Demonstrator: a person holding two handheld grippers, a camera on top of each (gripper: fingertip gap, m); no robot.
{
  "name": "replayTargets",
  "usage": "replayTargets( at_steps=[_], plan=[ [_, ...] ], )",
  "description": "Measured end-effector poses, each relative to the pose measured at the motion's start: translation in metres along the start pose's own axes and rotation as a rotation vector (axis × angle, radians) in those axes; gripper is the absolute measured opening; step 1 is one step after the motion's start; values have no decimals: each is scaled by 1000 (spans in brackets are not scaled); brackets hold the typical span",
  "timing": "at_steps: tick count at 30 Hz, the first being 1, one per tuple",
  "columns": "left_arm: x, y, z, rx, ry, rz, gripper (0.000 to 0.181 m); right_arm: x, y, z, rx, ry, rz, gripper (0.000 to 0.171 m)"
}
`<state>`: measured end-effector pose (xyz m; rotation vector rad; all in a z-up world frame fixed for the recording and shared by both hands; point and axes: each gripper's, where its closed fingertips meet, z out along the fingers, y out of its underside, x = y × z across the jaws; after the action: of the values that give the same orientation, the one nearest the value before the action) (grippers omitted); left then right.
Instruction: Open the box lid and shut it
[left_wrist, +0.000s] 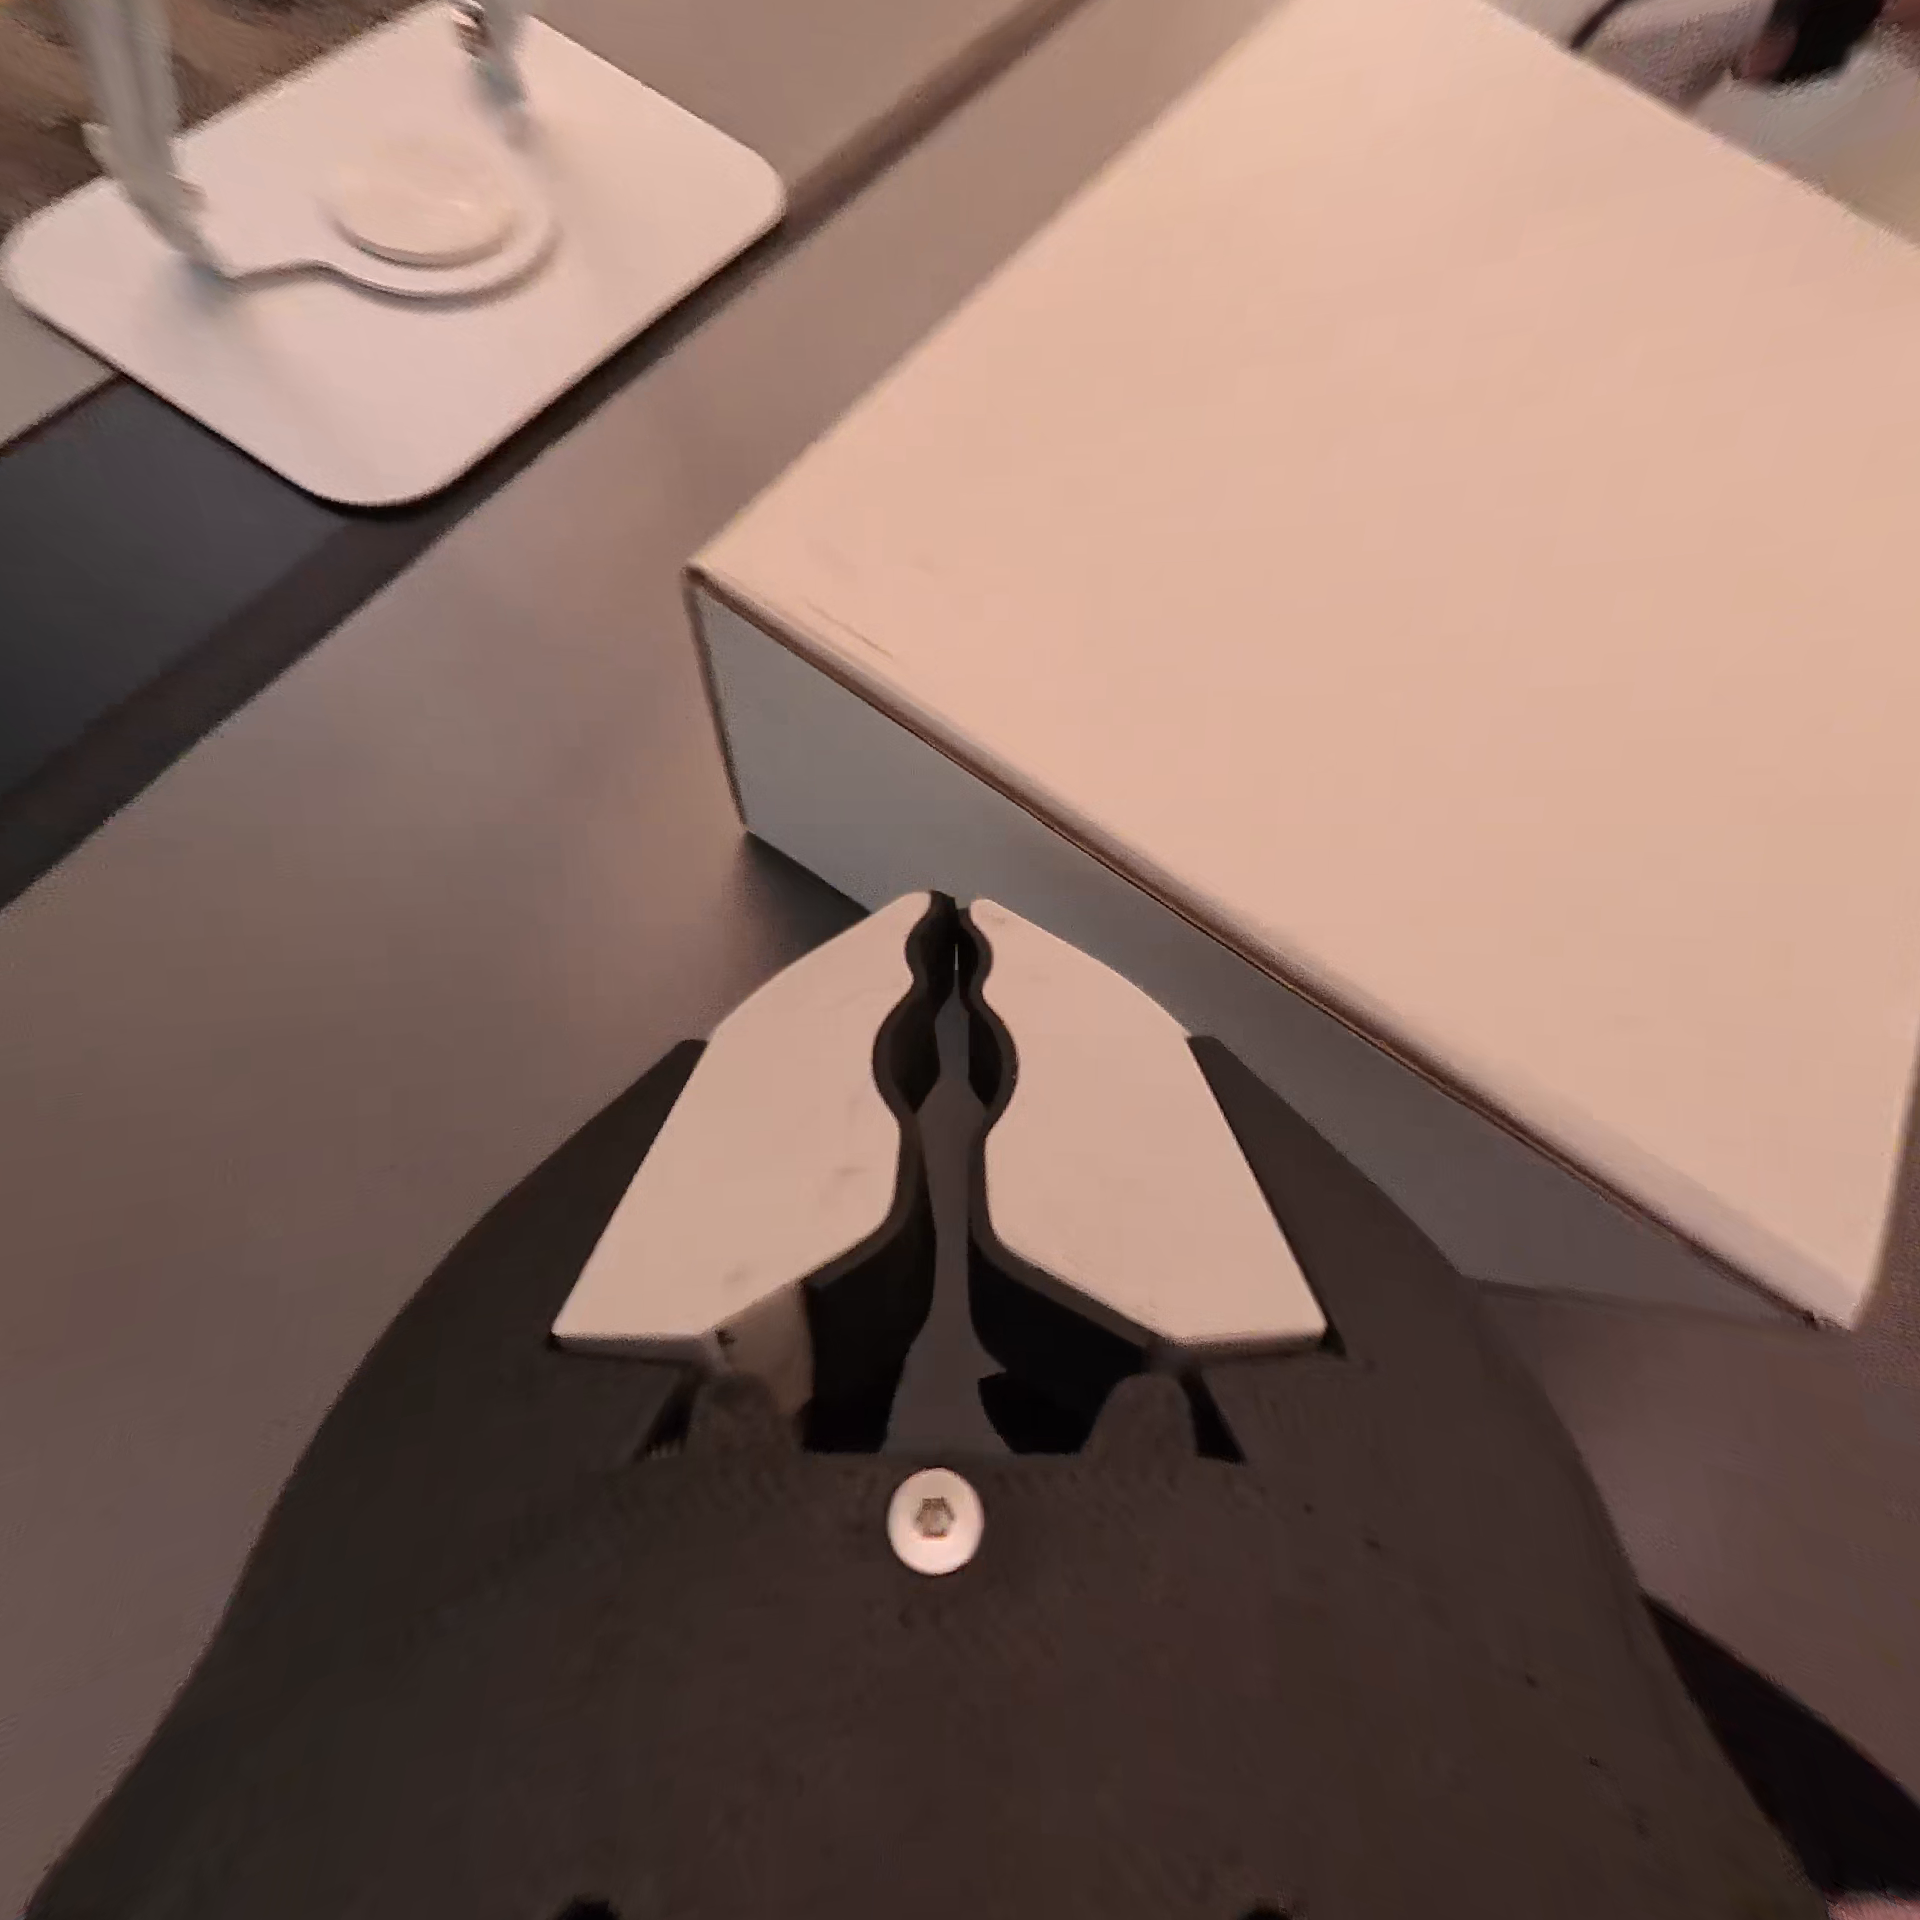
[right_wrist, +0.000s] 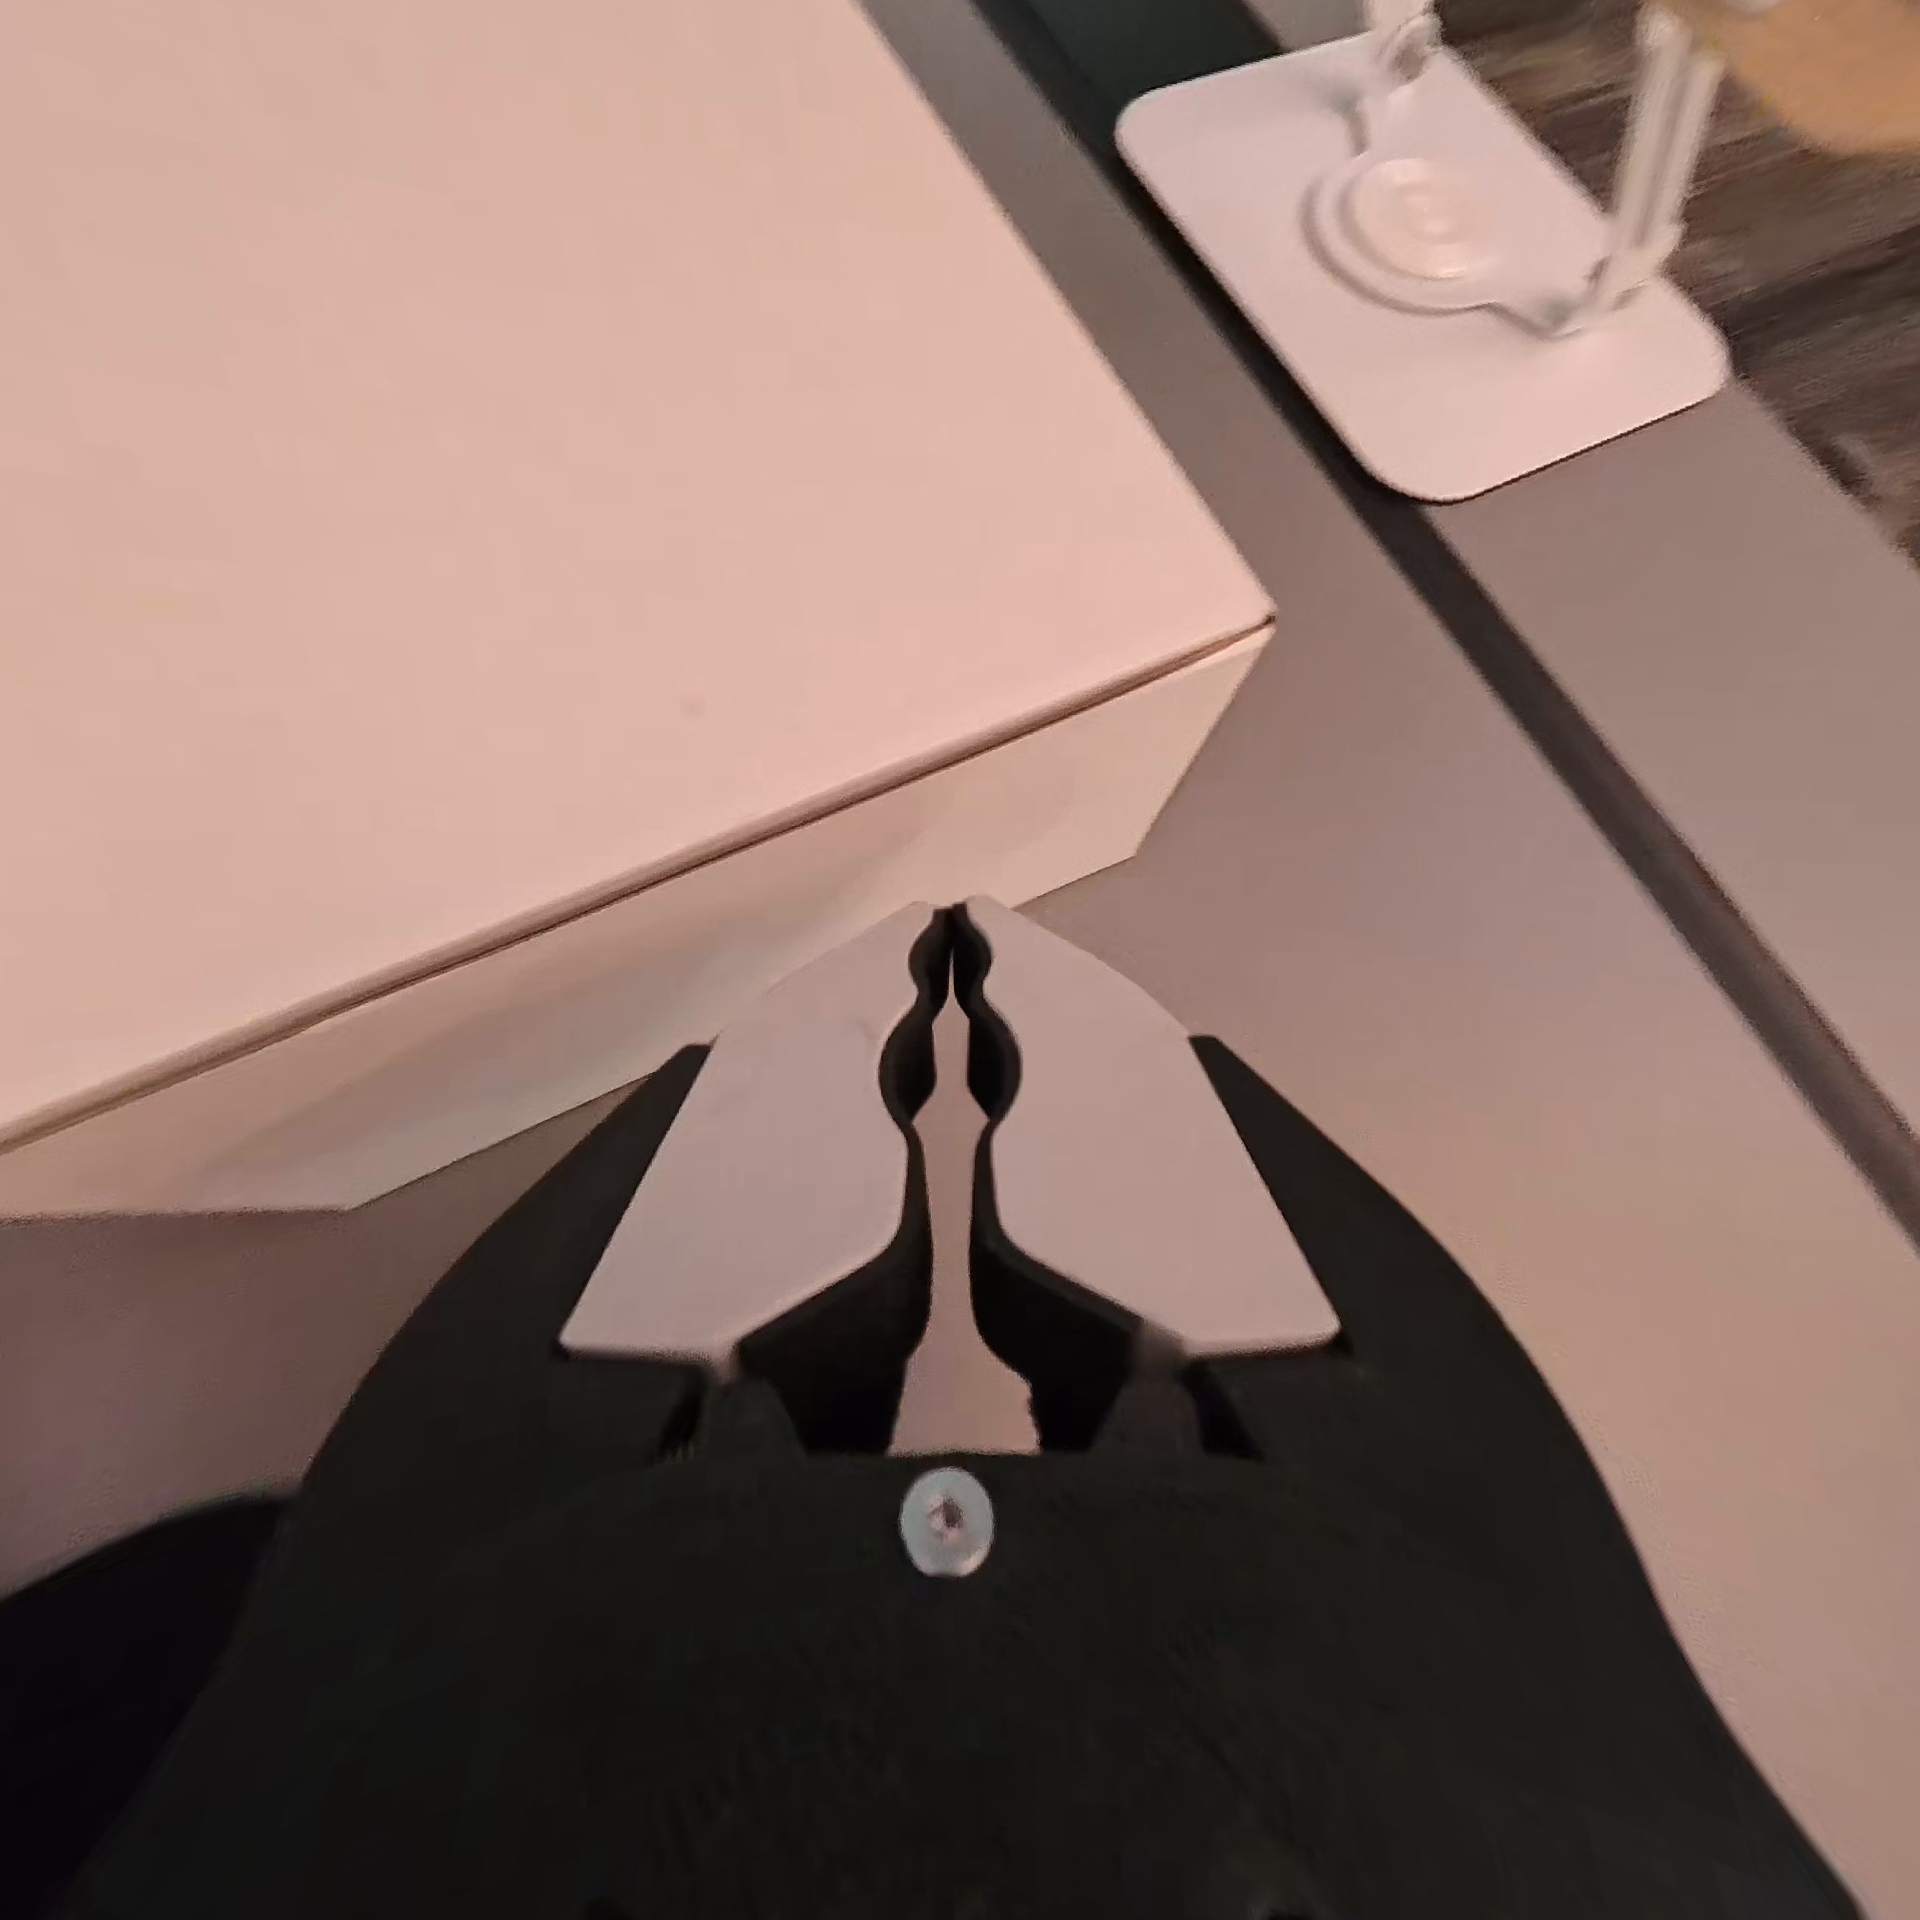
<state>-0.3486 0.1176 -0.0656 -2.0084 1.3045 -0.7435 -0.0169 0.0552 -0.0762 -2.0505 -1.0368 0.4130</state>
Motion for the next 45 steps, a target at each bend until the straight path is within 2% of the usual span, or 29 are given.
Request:
replayTargets(
  at_steps=[1, 6, 10, 16, 19, 22, 24, 26, 28, 29, 31, 33, 35, 38, 40, 45],
  plan=[
    [6, 5, 1, -34, 23, 20, 0, -5, 2, -1, -16, -23, -4, 1],
    [20, 16, 13, -130, 76, 79, 0, -24, 1, 8, -54, -106, -40, 1],
    [22, 14, 15, -134, 78, 90, 0, -22, -1, 10, -71, -74, -60, 0],
    [38, 33, -10, -224, 166, 19, 0, -41, 9, -14, -111, -177, -9, 1],
    [56, 33, -10, -260, 210, 66, 0, -55, -4, -14, -41, -231, -51, 0],
    [62, 35, -7, -335, 181, 123, 0, -55, -1, -15, -68, -215, -53, 1],
    [60, 37, -18, -355, 143, 126, 3, -51, -2, -29, -37, -160, -46, 1],
    [53, 28, -39, -292, 55, 112, 9, -48, -19, -54, 73, -63, -33, 1],
    [53, 8, -64, -151, -13, 87, 16, -68, -52, -80, 288, -1, -50, 1],
    [57, -2, -75, -73, -41, 64, 19, -89, -69, -89, 406, 8, -105, 18],
    [69, -19, -90, 79, -84, 29, 44, -130, -88, -89, 516, 87, -253, 44],
    [84, -26, -96, 235, -117, 64, 68, -165, -93, -67, 442, 184, -458, 58],
    [105, -26, -94, 393, -115, 104, 88, -195, -104, -41, 400, 237, -617, 54],
    [131, -16, -81, 547, -58, 80, 98, -223, -118, -7, 362, 231, -715, 48],
    [139, -4, -65, 556, -42, 79, 102, -227, -119, 12, 312, 213, -730, 44],
    [142, 25, -24, 429, -44, 109, 101, -230, -111, 37, 208, 187, -729, 34]
  ],
)
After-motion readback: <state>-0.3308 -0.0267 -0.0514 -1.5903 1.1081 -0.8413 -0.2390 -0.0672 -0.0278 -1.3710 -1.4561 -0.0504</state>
